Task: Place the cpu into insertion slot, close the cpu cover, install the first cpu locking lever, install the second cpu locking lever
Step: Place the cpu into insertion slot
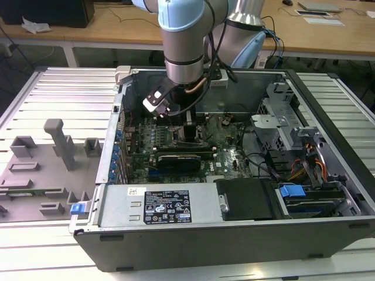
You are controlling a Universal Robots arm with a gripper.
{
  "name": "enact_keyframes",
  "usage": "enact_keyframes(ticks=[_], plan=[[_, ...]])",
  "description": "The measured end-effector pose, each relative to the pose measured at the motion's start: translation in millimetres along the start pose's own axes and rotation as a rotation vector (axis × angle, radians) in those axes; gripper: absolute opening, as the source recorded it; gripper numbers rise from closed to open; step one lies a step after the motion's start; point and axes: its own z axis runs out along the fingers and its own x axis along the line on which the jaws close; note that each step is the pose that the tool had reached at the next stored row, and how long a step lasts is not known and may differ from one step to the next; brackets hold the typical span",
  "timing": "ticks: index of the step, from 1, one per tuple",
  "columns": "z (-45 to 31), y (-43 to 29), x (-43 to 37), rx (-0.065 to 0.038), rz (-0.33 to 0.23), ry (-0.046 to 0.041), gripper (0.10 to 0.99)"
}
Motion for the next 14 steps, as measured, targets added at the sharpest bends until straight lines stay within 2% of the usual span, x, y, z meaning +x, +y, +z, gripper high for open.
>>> enact_keyframes(ticks=[14], plan=[[6.4,-1.4,3.0,0.000,0.000,0.0001,0.541]])
